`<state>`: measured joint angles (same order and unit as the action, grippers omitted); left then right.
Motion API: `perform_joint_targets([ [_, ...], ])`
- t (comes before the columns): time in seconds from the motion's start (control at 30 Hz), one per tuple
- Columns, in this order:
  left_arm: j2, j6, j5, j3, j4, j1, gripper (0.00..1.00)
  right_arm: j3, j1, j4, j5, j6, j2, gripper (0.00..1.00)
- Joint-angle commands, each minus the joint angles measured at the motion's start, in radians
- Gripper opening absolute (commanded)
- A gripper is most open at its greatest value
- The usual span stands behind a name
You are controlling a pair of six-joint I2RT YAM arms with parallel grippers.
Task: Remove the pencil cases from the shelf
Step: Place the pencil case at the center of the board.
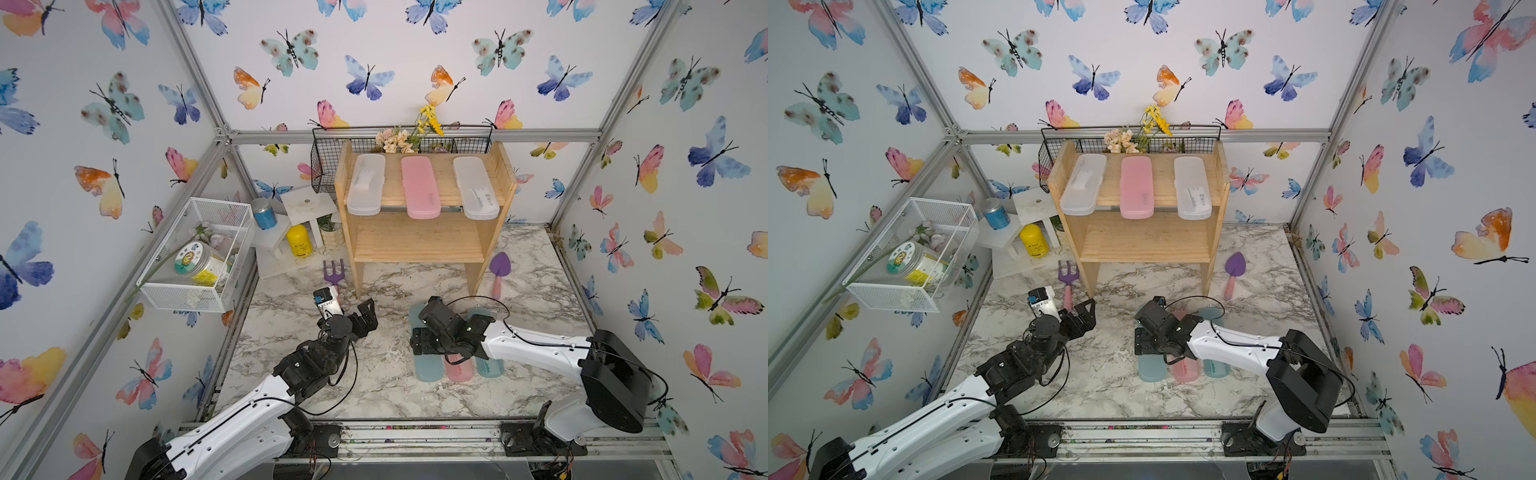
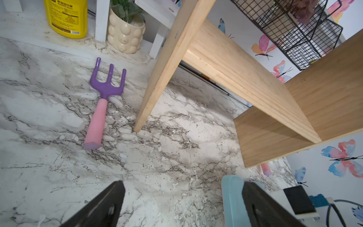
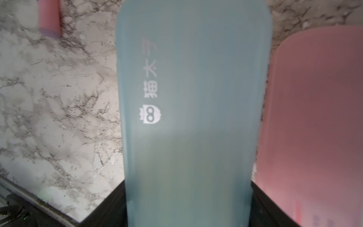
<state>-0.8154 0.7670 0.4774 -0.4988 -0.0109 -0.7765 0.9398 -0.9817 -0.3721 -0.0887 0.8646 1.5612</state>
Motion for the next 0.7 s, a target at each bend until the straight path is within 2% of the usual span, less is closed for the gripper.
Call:
perform_joint_targets([
  [0.0, -0.011, 0.011, 0.014, -0.009, -0.014, -0.003, 0.99, 0.004, -0.008, 0.019, -0.061, 0.054, 0.040, 0.82],
  [0.43, 0.002, 0.022, 0.020, 0.023, -0.013, -0.001, 0.99, 0.056, -0.008, 0.009, -0.086, 0.027, 0.161, 0.85],
  [0.67, 0.008, 0.022, 0.023, 0.024, -0.015, -0.002, 0.99, 0.057, -0.011, 0.004, -0.081, 0.010, 0.180, 0.92],
])
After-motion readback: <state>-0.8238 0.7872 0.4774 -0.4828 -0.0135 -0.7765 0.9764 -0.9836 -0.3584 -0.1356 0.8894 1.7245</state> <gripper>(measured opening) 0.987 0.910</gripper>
